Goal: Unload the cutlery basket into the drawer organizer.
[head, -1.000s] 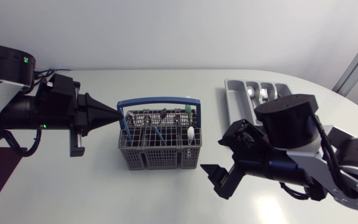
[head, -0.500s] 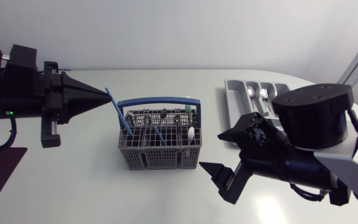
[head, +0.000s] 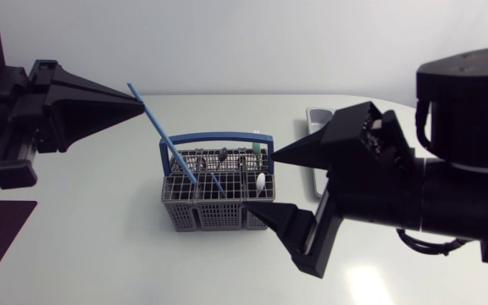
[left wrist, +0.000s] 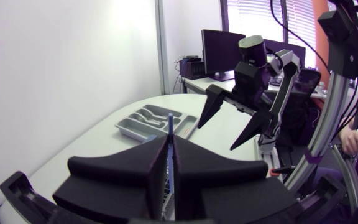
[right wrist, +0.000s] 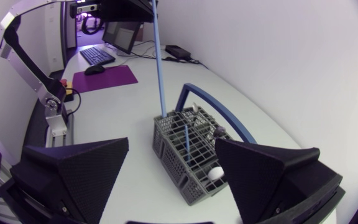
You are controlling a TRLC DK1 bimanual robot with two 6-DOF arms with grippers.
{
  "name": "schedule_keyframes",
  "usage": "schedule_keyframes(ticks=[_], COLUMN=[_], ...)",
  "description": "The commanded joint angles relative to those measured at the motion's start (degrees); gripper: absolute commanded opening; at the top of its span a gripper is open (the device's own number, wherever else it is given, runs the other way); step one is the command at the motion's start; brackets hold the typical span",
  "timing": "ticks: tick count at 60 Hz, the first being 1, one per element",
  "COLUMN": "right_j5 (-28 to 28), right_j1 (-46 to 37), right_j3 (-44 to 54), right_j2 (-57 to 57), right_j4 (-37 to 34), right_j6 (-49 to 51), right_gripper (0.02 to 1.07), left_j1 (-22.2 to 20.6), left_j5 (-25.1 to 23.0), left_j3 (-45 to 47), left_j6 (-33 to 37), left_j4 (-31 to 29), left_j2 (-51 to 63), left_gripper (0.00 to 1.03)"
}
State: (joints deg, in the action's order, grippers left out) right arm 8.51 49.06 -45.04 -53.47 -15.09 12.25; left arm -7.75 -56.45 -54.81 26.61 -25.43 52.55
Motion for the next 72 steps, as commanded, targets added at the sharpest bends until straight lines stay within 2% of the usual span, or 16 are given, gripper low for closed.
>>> schedule_keyframes(ticks=[1,5,15,21,25,41,62,72], right_j5=[3.8,7.0,9.1,13.2,13.6,21.8,22.3,22.1], right_j1=[-0.6,-1.3,-1.8,-5.0,-6.4,-14.3,-15.1,-15.4], right_j3=[-2.3,-3.1,-3.6,-3.8,-3.6,-1.9,-3.6,-4.2], right_j2=[-3.7,-5.7,-9.4,-10.8,-10.9,-10.2,-14.9,-15.8], right_j4=[0.1,0.5,3.1,4.0,4.6,4.7,6.1,6.3], right_j6=[0.1,0.1,0.4,0.4,0.6,1.4,2.3,2.5], right_gripper=[1.02,1.02,1.02,1.02,1.02,1.0,0.95,0.87], left_j1=[-0.9,-2.0,-3.3,-5.1,-6.7,-11.1,-12.7,-13.6], left_j5=[-2.7,-3.4,-5.6,-5.8,-5.7,-5.7,-5.7,-5.5], left_j3=[-1.1,-0.7,-1.4,-2.5,-3.5,-8.4,-11.6,-11.4], left_j6=[-4.1,-4.5,-5.4,-6.1,-6.7,-10.6,-11.9,-12.0], left_j4=[0.5,0.5,0.5,0.6,0.8,2.9,3.3,4.1], left_j2=[1.4,2.6,5.8,8.3,10.2,17.6,21.3,22.2], left_gripper=[0.11,0.11,0.11,0.11,0.11,0.11,0.11,0.11])
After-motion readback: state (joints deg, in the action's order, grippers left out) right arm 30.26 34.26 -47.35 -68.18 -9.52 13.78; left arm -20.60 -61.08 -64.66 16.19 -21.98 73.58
